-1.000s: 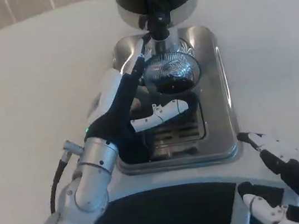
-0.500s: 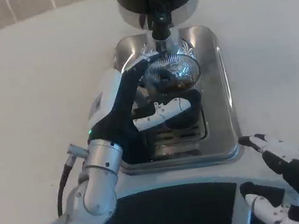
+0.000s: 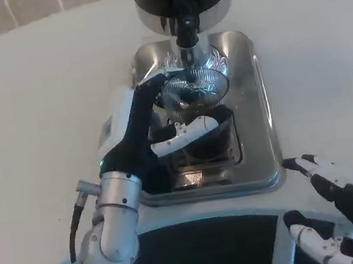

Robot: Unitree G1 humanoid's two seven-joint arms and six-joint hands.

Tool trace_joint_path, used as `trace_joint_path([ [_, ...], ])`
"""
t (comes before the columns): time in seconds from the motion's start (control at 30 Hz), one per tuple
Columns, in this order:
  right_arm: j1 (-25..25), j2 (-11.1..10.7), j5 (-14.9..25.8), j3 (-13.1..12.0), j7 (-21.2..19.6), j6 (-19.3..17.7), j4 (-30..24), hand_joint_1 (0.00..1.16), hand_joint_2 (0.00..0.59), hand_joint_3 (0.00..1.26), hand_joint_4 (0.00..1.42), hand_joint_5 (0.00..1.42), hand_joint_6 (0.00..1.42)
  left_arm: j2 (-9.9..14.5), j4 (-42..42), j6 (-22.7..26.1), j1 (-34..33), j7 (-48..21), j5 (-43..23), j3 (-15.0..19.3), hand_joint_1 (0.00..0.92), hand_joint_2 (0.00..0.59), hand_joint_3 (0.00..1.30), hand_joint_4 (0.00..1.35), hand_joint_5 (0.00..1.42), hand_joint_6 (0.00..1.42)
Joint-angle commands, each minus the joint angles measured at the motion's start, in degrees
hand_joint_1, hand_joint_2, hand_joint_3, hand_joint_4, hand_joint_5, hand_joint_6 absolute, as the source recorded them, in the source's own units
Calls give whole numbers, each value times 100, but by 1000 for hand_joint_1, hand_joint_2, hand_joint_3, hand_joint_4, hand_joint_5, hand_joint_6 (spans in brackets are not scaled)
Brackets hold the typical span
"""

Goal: Grasp the cup under the faucet to collect the drink, then remove the cup.

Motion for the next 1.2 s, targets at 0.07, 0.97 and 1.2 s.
trace_joint_path([
  [0.07,-50,-68,-12,41,-47,61,33,440,503,76,0,0,32,-10,34,-131,181,255,-69,120,546,112,920,1005,1258,1424],
  [0.97,-478,-261,38,53,-175,309,159,436,495,58,0,0,20,631,-1256,-975,1175,-525,-606,690,571,108,962,1151,1360,1424],
  [1.2,-777,-439,92,-70,-173,362,292,413,494,45,0,0,4,880,-1695,-1184,1554,-943,-860,875,575,101,962,1152,1360,1424],
])
